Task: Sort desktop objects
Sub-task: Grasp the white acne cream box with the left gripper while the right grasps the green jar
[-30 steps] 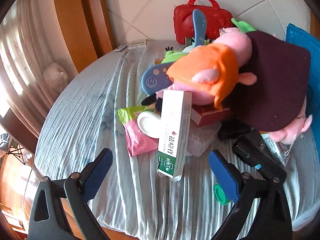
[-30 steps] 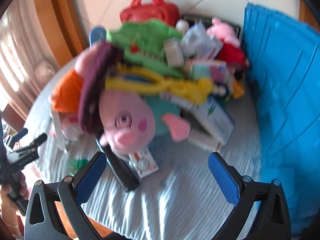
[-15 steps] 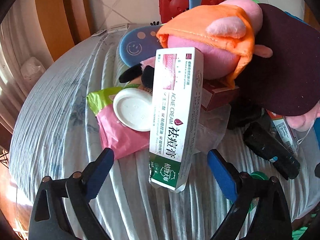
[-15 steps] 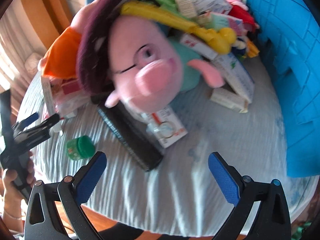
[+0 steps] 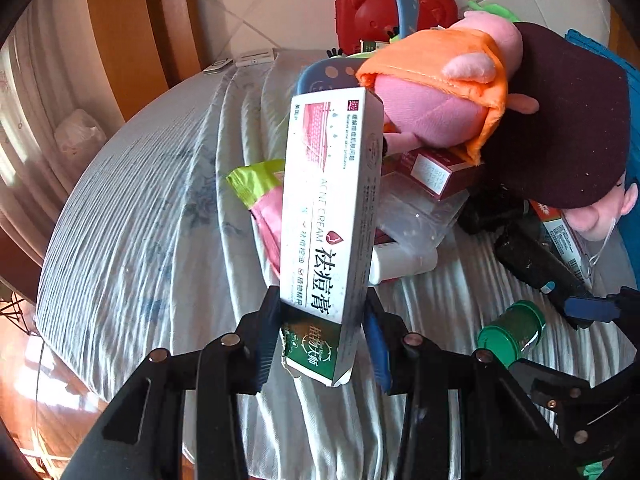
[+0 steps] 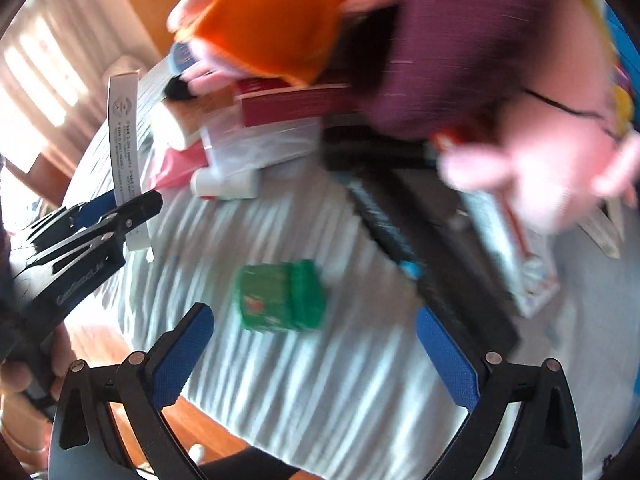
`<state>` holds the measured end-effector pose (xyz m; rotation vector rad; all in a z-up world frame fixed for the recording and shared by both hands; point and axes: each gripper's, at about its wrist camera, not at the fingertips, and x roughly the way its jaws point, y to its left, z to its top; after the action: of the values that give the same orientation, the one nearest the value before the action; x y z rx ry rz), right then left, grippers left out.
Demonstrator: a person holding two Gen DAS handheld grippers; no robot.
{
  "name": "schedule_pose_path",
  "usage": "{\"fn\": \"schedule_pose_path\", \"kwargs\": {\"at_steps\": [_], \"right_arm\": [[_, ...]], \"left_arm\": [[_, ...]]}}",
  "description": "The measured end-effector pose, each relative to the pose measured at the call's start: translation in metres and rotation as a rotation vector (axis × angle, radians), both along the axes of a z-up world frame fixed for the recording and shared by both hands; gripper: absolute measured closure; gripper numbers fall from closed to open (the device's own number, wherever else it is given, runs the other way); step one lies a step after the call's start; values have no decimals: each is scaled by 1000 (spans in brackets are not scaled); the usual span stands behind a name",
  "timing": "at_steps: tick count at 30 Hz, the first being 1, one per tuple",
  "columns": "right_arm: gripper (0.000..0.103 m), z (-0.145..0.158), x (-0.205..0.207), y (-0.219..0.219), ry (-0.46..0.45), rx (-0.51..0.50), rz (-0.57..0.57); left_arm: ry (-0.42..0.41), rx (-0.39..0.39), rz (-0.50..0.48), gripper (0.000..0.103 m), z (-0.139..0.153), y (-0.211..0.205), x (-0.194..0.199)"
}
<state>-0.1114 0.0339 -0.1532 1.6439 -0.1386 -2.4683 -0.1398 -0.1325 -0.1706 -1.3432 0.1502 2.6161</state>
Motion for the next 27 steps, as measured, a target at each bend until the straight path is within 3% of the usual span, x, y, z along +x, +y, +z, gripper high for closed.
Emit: {"fn": "schedule_pose_path", "kwargs": {"at_steps": [8,12,14,15,21,27], "right_arm": [[2,-6,-17,-22,-2,17,45],[24,-8,-22,-23,-10,42,49],[41,-11,-24,-24,-19,52,54],[56,-12,-25,-24,-24,58,56],[56,4,-24,-27,27,79,85],[56,53,-22,-21,151,67,98]], "left_arm": [[-7,-12,10,64,0,-8,-7],[-15,-9,13,64,0,-9,-9],[-13,-7,12,64,0,-10,-11],[-11,-9,12,64,1,-10,-12],[7,-9,18,64,19,-12,-9],[47,-56,14,64,55,1,-11]]}}
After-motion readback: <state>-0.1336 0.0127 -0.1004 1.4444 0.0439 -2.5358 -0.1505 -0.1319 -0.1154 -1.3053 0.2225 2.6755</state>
